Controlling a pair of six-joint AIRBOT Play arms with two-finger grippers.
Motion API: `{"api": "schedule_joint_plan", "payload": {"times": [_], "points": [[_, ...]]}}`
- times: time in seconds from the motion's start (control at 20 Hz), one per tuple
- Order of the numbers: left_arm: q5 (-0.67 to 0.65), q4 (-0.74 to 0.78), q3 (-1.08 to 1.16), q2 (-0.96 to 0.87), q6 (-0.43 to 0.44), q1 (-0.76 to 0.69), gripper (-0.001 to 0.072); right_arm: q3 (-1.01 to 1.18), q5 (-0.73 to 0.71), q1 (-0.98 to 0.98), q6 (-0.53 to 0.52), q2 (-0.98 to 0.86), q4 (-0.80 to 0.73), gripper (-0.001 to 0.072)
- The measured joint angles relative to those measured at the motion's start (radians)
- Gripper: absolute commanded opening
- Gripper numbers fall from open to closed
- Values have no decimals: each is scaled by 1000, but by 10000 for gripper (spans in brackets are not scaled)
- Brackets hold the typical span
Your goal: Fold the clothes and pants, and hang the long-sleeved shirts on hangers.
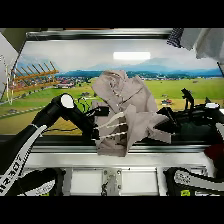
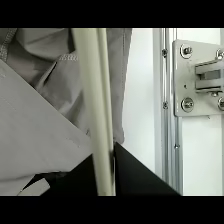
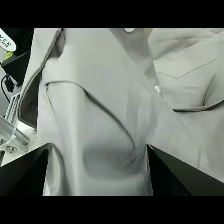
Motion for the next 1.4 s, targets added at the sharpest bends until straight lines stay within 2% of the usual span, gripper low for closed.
{"api": "schedule_joint_plan", "payload": {"times": [0.4,0.75,1.15,1.2,1.25,1.3,1.35,1.4], "points": [[-3,7,0,0,0,1,15,0,-9,30,0,-2,2,663],[-2,3,0,0,0,1,15,0,0,32,61,-2,3,663],[2,-4,0,0,0,0,15,0,-2,32,72,-2,8,658],[2,-4,0,0,0,0,15,0,-3,32,73,-2,7,600],[2,-4,0,0,0,0,15,0,-6,32,76,-2,7,391],[2,-4,0,0,0,0,15,0,-6,32,76,-2,7,112],[2,-3,0,0,0,0,15,0,-6,32,76,-2,6,18],[3,-2,0,0,-3,0,15,0,-3,32,76,-2,6,17]]}}
